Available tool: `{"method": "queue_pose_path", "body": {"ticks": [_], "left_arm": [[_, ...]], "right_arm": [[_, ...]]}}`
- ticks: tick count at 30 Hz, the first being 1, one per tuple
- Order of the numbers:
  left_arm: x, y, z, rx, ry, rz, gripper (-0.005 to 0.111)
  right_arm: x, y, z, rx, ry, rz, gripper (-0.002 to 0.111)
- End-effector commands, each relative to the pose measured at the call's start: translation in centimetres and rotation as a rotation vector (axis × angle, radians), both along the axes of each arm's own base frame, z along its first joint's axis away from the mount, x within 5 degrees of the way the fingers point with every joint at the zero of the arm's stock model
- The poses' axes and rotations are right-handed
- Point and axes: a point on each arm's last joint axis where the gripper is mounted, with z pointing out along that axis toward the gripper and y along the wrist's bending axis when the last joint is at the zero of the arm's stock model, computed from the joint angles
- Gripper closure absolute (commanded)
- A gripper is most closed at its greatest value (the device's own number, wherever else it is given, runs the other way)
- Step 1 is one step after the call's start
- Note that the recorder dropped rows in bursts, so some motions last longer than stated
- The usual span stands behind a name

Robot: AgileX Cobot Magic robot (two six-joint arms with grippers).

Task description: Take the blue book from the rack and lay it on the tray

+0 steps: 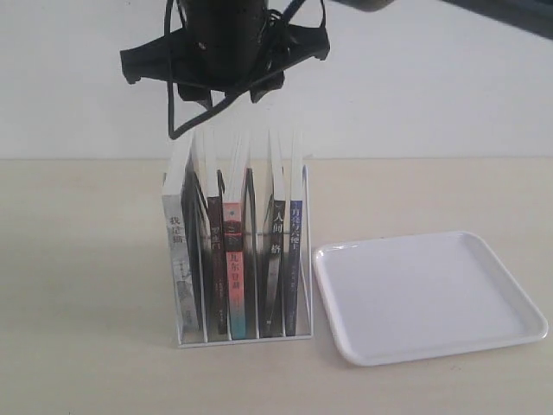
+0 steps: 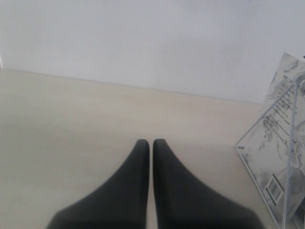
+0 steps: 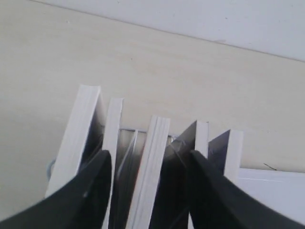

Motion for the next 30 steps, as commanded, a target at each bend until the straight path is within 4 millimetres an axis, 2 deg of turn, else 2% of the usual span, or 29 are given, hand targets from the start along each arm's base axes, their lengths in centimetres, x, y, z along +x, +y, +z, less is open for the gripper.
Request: {"method": "queue_pose_path", "body": {"ticks": [1,6,12,20,23,27,30], "left_arm": [[0.0,0.0,0.2,-0.020,-0.010,0.004,0.103],[0.0,0.0,0.2,-0.020,-0.010,0.004,0.103],[0.0,0.0,0.2,-0.020,-0.010,0.004,0.103],[0.0,0.0,0.2,-0.020,-0.010,0.004,0.103],[0.0,0.0,0.2,-0.020,-0.010,0.004,0.103],[0.0,0.0,0.2,-0.020,-0.010,0.004,0.103],[0.0,0.0,0.2,-0.020,-0.010,0.004,0.103]], "right_arm": [[0.0,-0.3,-0.5,-0.056,0.021,-0.013,0.061],[0.7,0.4,-2.6,-0.106,0.051,-0.013,0.063],[1.0,0.9,-3.7,-0.112,0.062,-0.019,0.083],[1.3,1.3,-4.8,-0.131,0.073,-0.015,0.084],[1.4,1.4,-5.0,-0.141,0.074,-0.006,0.078],[1.4,1.3,-5.0,-0.150,0.077,-0.002,0.060],[1.4,1.4,-5.0,-0.147,0.075,-0.002,0.061]]}}
